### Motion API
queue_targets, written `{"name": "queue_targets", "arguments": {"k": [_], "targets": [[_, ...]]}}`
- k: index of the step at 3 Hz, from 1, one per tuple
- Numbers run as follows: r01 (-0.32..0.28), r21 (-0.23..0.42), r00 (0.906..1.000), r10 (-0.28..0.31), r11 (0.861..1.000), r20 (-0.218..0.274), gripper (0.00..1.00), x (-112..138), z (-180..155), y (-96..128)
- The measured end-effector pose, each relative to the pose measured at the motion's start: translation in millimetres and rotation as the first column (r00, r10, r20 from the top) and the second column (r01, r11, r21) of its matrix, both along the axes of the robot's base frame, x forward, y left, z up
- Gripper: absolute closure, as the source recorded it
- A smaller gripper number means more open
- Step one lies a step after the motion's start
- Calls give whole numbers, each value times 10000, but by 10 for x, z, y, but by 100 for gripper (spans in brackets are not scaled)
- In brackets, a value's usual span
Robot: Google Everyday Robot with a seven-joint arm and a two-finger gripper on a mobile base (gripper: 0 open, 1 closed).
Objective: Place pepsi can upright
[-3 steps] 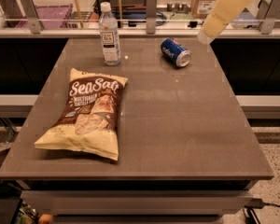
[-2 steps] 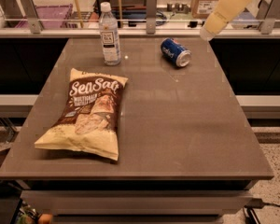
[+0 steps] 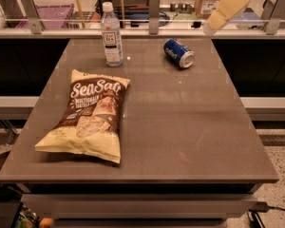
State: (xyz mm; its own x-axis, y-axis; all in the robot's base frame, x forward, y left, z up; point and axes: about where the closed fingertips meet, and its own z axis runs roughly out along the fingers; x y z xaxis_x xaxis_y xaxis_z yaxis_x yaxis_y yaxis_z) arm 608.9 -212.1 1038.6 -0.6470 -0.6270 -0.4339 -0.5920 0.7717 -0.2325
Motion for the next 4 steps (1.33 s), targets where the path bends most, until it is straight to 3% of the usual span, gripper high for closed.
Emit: {"name": "queue_targets", "arguments": {"k": [2,4], "targets": [[263,168,9993,-258,9995,-275,0,142,-74,46],[1271,611,9887,-1215,9900,-883,0,575,-270,240]]}}
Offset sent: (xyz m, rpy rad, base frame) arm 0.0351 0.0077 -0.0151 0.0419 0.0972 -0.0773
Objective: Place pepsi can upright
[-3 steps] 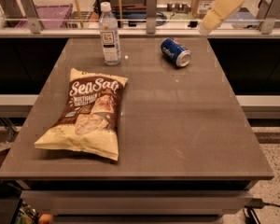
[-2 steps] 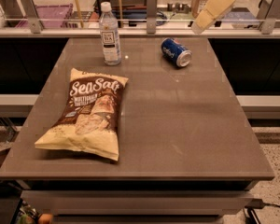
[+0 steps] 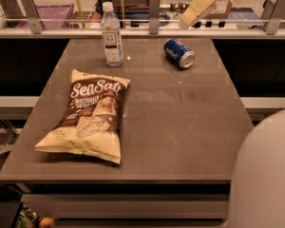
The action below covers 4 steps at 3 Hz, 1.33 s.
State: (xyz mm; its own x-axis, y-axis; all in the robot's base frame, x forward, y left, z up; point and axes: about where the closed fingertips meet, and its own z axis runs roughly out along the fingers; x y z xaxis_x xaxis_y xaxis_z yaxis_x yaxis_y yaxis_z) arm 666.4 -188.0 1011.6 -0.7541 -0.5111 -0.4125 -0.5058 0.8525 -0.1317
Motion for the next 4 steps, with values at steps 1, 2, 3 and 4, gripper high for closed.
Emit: {"name": "queue_targets", "arguments": {"k": [1,2,3,4], "targets": [[469,239,9986,-463,9986,-260,0,177,-109,101],[820,376,9952,-798,9959,-564,0,355,-273,194],[1010,474,9912,-965,9938,-902,0,512,-487,271],[1124,498,9877,-1061,9924,-1152,0,623,-658,318]]}}
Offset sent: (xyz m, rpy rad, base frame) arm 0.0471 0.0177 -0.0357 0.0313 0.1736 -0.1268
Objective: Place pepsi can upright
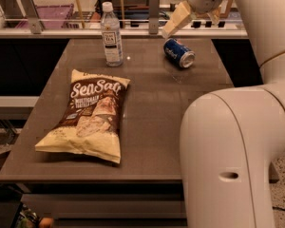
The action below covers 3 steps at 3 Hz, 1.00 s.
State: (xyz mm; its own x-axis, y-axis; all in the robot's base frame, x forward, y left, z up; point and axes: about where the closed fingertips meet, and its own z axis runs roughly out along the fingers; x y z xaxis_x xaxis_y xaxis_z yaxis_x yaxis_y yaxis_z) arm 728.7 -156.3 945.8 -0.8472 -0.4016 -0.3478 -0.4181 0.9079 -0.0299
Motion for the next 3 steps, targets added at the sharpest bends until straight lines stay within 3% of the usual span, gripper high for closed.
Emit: {"name": "queue_targets", "arguments": {"k": [3], "targets": [[91,286,9984,-75,9996,-563,0,113,-323,63]]}}
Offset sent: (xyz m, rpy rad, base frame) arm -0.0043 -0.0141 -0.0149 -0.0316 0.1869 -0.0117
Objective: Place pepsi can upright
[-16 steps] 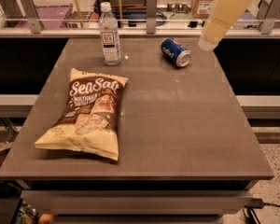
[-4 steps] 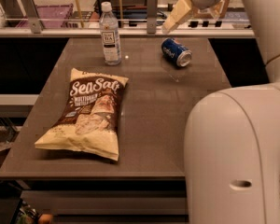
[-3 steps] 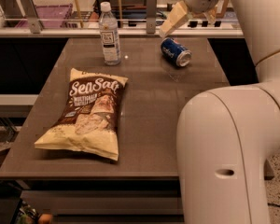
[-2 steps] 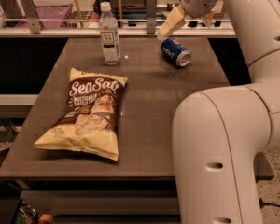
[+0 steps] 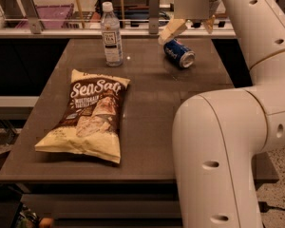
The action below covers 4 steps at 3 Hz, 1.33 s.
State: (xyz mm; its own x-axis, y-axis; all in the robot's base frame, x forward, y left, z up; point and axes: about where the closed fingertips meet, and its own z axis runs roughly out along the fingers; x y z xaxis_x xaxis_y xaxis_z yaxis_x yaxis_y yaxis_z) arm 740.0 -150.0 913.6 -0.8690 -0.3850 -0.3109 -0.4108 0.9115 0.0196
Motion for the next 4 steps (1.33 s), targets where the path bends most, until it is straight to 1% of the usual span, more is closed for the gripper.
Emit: {"name": "queue_targets", "arguments": {"k": [1,2,4], "targets": [[-159,391,9992,172,9991,-351,0,-9,-155,67],[-313,645,9977,351,9974,-580,0,-12,-261,121],[-510,709,9942,574,9962,-911,0,4,-425,191]]}}
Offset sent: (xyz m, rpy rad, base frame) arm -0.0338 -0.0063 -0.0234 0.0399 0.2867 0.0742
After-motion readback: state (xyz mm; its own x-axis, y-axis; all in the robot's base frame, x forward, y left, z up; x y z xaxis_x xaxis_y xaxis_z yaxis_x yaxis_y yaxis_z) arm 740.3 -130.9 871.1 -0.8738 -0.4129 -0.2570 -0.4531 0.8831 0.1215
